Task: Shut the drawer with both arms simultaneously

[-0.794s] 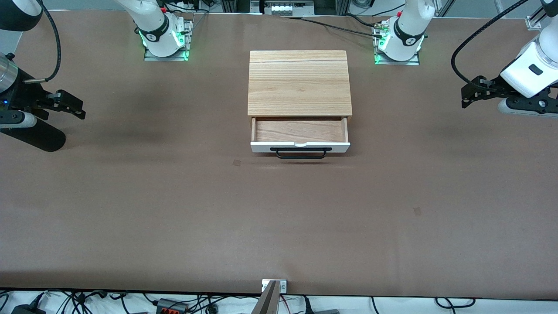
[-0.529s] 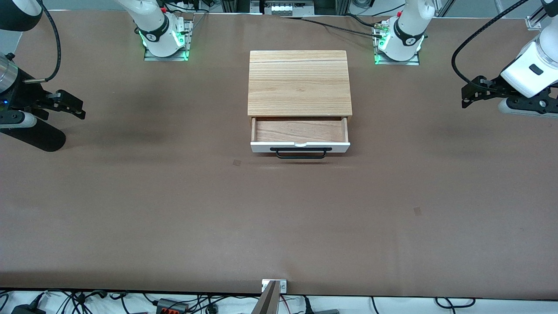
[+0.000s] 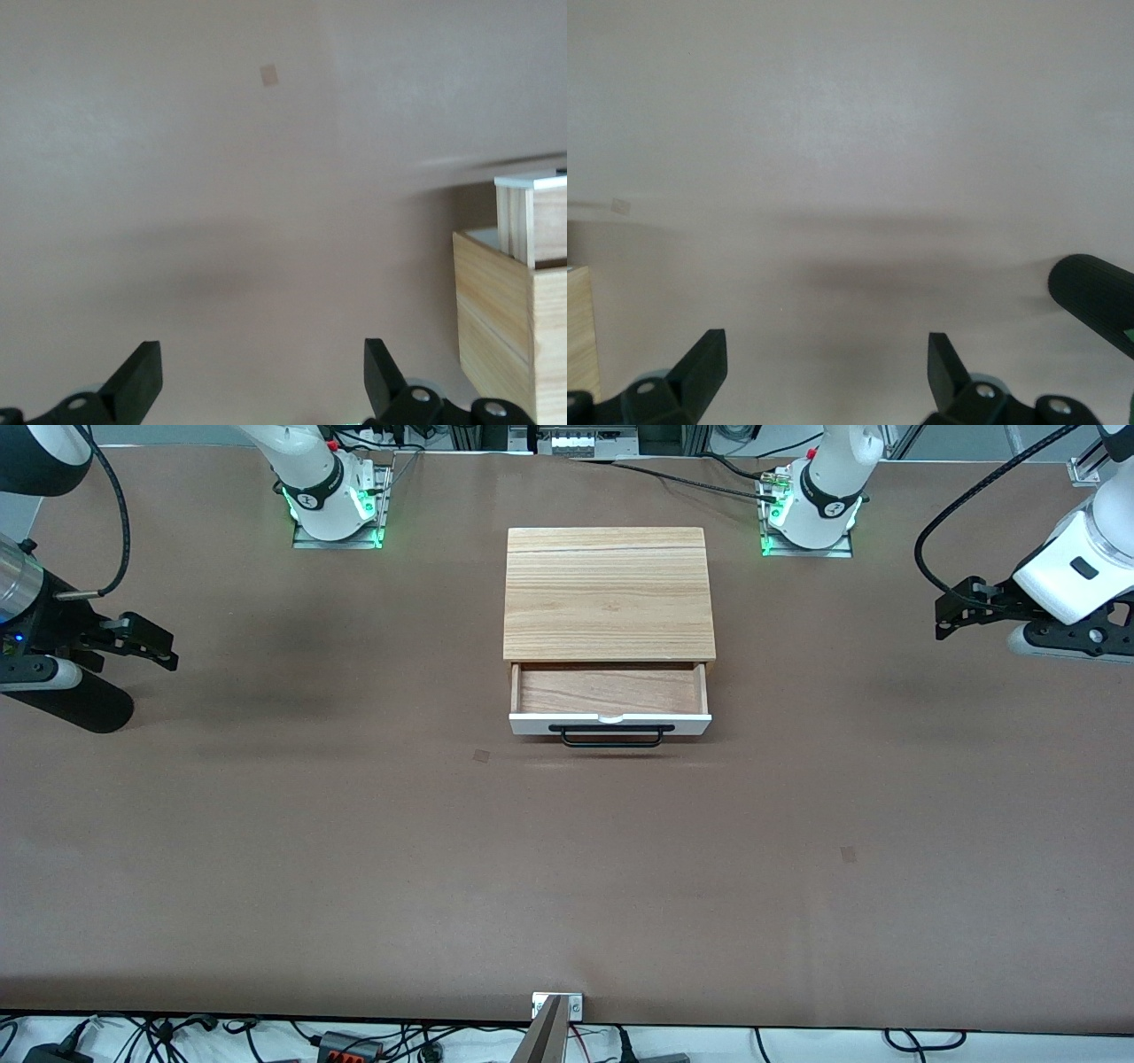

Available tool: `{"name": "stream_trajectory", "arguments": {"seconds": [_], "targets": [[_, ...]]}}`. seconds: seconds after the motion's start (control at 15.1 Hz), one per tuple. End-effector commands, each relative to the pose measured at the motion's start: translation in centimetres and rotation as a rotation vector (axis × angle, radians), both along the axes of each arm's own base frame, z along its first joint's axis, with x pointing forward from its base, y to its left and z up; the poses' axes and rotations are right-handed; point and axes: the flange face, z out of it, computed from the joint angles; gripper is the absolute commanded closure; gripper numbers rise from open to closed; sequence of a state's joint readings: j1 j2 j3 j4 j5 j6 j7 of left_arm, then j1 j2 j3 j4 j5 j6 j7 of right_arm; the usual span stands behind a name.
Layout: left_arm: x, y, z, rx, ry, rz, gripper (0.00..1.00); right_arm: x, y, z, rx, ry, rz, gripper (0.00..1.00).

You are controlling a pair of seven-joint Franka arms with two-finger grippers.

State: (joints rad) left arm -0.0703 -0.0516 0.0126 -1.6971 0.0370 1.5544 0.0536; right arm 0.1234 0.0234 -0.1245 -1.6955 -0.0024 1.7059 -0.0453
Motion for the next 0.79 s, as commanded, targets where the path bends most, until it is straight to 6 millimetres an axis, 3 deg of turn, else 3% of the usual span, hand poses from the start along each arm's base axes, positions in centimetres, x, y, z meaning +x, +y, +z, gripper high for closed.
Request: {"name": "stream_trajectory", "arguments": {"seconds": [0.0, 0.26, 0.33, 0.46, 0.73], "targets": [[1.1, -0.5, -0.4, -0.012, 0.032, -0.005, 0.0, 0.4, 0.5, 0.2, 0.014, -0.013, 0.01, 0.0], [3.4, -3.3, -4.4, -0.054, 0.065, -0.04, 0.0, 1.4, 3.2, -1.2, 0.016, -0.005, 0.055, 0.0], [4.2, -4.8, -5.3, -0.107, 0.046, -0.041, 0.0, 2.4, 4.5, -2.7, 0.017, -0.01, 0.074, 0.0], [6.2, -5.8, -7.7, -0.18, 0.022, -0.023, 0.0, 4.0, 7.7, -5.6, 0.062, -0.025, 0.099, 0.0], [9.2, -8.5, -11.9, -0.317, -0.037, 0.033, 0.0, 5.4, 10.0, -7.9, 0.239, 0.007, 0.036, 0.0]]}}
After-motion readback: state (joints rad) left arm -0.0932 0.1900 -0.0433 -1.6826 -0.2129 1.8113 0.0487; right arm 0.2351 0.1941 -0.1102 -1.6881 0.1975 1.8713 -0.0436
